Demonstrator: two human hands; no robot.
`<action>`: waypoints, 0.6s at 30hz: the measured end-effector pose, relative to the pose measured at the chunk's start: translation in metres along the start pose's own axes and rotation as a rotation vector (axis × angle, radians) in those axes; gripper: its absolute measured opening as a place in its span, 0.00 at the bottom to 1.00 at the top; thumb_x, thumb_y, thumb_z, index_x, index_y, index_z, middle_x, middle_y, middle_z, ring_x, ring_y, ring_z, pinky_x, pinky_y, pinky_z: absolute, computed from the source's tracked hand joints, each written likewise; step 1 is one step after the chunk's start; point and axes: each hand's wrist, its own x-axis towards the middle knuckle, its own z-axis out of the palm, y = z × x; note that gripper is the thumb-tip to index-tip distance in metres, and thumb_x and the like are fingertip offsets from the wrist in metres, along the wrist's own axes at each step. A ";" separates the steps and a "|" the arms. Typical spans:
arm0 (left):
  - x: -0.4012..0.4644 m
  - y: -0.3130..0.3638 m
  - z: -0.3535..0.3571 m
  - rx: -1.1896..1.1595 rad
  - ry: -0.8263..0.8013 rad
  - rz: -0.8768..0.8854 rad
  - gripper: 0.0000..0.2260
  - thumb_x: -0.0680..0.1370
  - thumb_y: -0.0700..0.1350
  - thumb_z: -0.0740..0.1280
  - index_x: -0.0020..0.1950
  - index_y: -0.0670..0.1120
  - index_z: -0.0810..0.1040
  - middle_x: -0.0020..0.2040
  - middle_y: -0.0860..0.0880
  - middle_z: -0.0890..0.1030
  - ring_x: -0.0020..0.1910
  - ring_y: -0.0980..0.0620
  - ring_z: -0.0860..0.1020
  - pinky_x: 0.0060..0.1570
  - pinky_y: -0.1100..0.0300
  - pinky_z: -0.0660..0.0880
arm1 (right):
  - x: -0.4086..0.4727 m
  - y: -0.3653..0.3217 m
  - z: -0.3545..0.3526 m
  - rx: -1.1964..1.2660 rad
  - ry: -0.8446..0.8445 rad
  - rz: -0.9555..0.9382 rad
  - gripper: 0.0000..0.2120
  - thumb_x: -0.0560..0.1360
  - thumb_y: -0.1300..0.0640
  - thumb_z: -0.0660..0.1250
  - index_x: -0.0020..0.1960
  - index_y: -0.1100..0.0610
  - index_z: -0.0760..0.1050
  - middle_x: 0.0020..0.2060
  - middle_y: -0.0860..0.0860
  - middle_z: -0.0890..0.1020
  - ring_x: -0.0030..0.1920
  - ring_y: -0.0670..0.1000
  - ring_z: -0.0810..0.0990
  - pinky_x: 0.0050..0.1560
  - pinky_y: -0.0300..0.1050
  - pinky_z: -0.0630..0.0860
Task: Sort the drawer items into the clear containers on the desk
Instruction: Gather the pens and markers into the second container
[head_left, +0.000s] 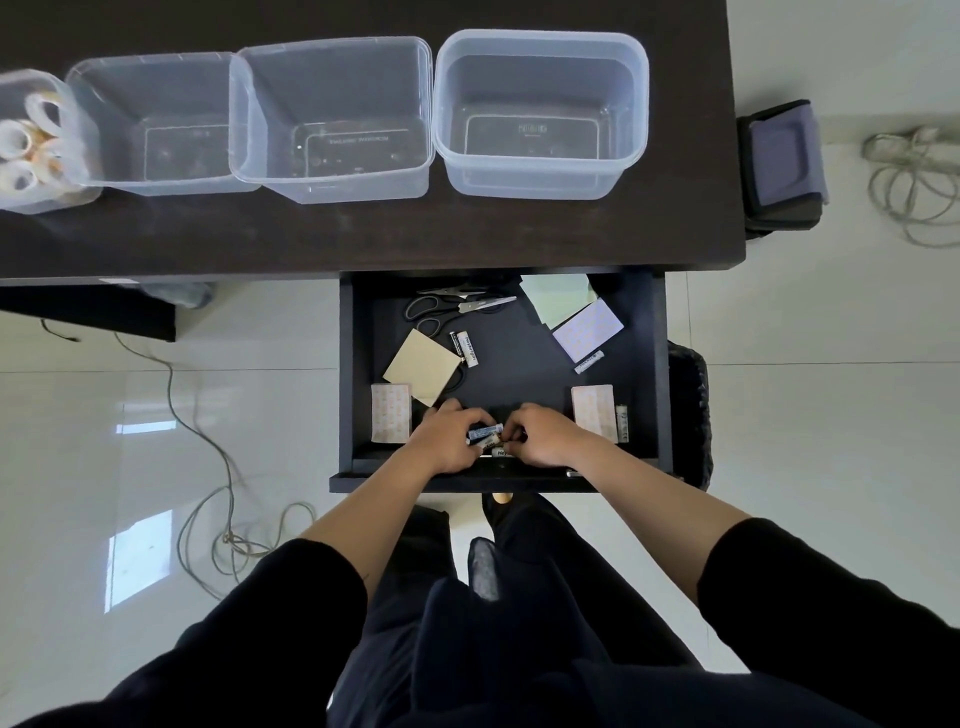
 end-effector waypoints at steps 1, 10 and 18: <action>0.001 0.000 0.000 0.010 0.004 0.009 0.19 0.73 0.48 0.68 0.63 0.60 0.73 0.58 0.47 0.70 0.59 0.46 0.72 0.68 0.51 0.64 | 0.000 -0.001 0.001 -0.025 0.000 0.004 0.13 0.74 0.53 0.68 0.57 0.56 0.78 0.57 0.54 0.75 0.55 0.54 0.77 0.58 0.45 0.72; -0.001 -0.001 -0.008 0.050 -0.040 0.071 0.11 0.73 0.48 0.72 0.53 0.48 0.80 0.52 0.47 0.74 0.51 0.49 0.76 0.54 0.57 0.73 | 0.002 -0.001 0.000 -0.119 -0.053 0.017 0.12 0.74 0.49 0.67 0.52 0.56 0.79 0.53 0.55 0.78 0.52 0.55 0.78 0.51 0.45 0.73; -0.001 0.000 -0.010 -0.033 -0.185 0.067 0.10 0.76 0.47 0.69 0.56 0.47 0.80 0.54 0.48 0.80 0.52 0.51 0.77 0.55 0.58 0.72 | -0.002 -0.002 -0.002 -0.051 -0.122 0.013 0.13 0.75 0.51 0.66 0.59 0.52 0.77 0.56 0.52 0.80 0.56 0.54 0.77 0.55 0.45 0.72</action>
